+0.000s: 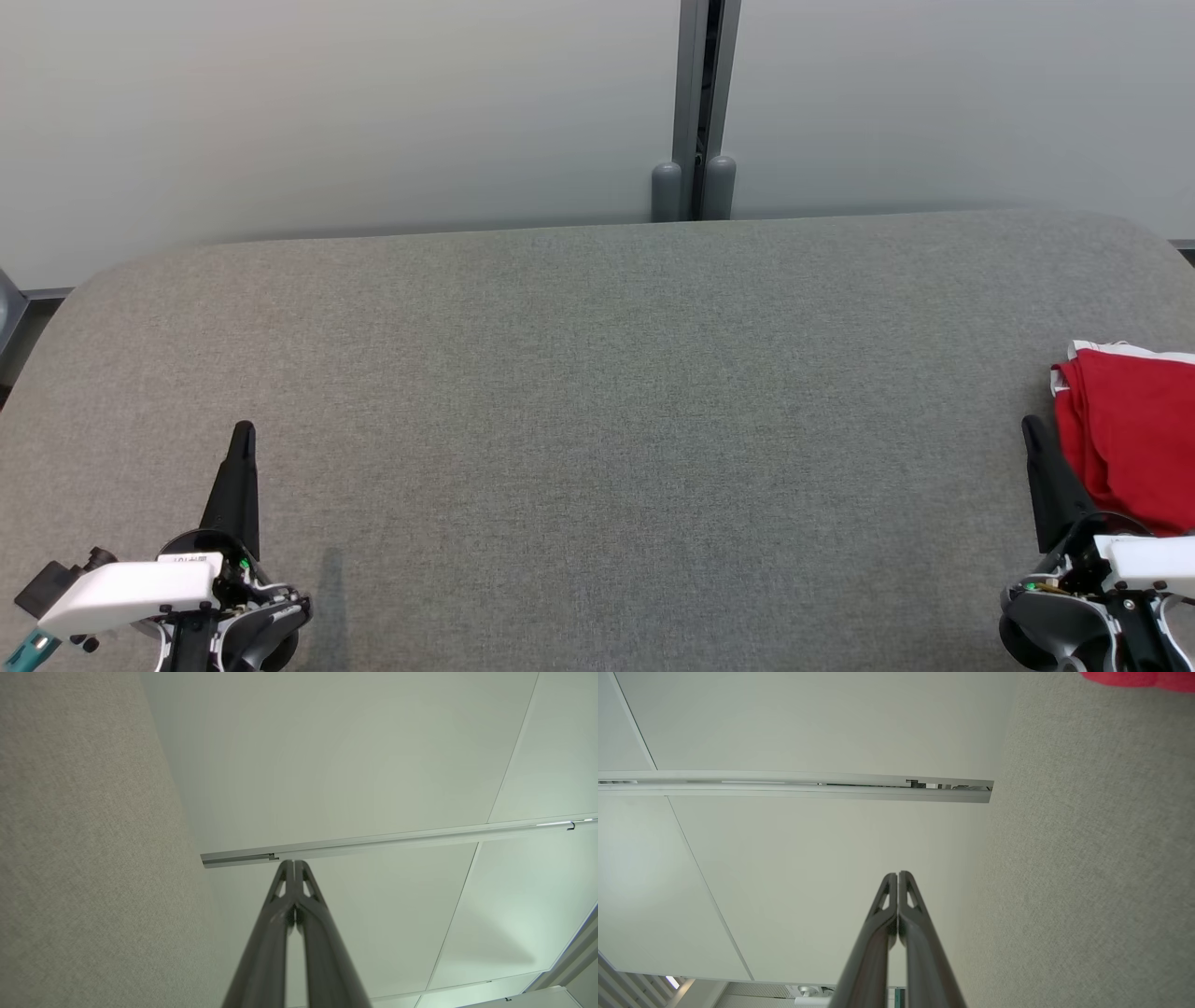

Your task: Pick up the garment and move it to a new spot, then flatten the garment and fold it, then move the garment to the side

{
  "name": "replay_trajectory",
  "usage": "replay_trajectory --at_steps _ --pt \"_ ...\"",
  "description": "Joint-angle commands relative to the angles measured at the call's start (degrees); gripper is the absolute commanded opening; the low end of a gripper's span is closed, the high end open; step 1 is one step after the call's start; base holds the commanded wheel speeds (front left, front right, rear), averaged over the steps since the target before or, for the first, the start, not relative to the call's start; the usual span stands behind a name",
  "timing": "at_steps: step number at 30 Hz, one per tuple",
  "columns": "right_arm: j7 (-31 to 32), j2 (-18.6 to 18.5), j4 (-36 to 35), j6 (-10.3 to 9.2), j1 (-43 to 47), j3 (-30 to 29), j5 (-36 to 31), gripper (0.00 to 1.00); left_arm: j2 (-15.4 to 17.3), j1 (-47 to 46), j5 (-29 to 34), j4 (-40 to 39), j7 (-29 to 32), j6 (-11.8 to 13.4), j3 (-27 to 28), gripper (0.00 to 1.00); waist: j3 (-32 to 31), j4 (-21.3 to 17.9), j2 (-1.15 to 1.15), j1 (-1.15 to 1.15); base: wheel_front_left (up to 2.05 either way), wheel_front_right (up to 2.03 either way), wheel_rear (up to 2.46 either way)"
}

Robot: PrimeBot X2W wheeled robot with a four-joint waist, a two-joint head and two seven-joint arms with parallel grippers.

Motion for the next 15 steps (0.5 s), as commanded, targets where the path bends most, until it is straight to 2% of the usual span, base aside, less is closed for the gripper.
replay_trajectory --at_steps 1,15 --pt "0.20 -0.53 -0.20 0.02 0.52 -0.05 0.14 0.00 0.30 -0.69 -0.08 -0.16 0.17 -0.24 0.24 0.00 0.00 0.00 0.00 0.00 0.00 0.00 0.00" --pt "0.20 -0.53 -0.20 0.02 0.52 -0.03 0.14 0.00 0.31 -0.69 -0.08 -0.15 0.17 -0.24 0.24 0.00 0.00 0.00 0.00 0.00 0.00 0.00 0.00"
